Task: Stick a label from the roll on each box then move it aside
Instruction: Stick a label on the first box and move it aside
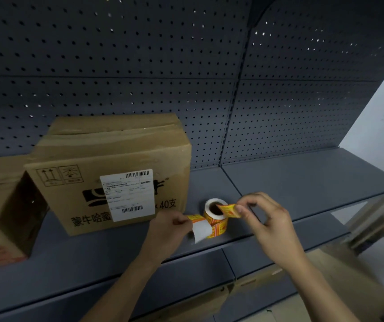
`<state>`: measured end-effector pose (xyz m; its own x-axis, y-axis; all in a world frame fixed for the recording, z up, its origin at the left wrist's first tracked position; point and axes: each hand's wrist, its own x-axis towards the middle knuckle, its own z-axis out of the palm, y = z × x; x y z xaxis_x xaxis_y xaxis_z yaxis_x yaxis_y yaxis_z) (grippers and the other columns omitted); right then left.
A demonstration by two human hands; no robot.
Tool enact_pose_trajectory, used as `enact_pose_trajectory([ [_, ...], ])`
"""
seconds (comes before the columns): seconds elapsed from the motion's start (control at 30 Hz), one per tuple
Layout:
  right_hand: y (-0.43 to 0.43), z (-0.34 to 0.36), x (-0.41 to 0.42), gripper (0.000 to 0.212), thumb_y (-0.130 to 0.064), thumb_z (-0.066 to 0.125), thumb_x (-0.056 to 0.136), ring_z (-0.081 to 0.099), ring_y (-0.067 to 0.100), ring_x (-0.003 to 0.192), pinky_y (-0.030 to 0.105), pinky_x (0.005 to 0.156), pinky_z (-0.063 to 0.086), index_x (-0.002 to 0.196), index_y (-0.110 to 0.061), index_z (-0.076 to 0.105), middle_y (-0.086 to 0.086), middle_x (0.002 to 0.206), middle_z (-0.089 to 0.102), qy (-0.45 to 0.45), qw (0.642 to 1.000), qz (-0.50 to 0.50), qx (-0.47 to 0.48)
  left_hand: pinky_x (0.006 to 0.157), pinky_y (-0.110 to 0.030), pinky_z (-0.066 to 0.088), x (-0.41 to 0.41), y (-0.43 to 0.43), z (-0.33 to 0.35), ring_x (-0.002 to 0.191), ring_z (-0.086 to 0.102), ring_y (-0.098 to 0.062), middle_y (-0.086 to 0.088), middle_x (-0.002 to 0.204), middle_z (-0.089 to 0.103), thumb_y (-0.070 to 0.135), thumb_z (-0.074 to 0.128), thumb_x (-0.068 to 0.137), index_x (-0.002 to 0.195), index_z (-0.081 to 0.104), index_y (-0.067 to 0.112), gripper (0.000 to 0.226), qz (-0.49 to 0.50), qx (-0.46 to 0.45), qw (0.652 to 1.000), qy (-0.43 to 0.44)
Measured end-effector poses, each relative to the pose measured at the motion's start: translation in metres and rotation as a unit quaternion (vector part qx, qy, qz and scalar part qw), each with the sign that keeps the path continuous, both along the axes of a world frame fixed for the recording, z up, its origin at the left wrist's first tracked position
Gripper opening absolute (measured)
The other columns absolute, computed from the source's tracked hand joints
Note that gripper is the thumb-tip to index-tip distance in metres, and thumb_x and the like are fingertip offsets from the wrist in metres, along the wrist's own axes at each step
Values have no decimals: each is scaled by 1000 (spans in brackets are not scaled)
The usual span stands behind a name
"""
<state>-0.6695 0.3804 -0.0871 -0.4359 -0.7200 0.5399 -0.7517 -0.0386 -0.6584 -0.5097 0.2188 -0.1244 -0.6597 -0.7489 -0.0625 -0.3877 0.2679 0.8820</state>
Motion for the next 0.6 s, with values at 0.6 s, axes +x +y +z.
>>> enact_pose_trajectory([
  [0.6, -63, 30, 33, 28, -17, 72, 89, 64, 9, 93, 20, 83, 49, 104, -39, 65, -10, 91, 65, -61, 990, 121, 43, 69, -17, 48, 43, -2, 43, 76, 64, -2, 13, 83, 73, 13, 70, 90, 86, 75, 26, 14, -8, -98, 976, 193],
])
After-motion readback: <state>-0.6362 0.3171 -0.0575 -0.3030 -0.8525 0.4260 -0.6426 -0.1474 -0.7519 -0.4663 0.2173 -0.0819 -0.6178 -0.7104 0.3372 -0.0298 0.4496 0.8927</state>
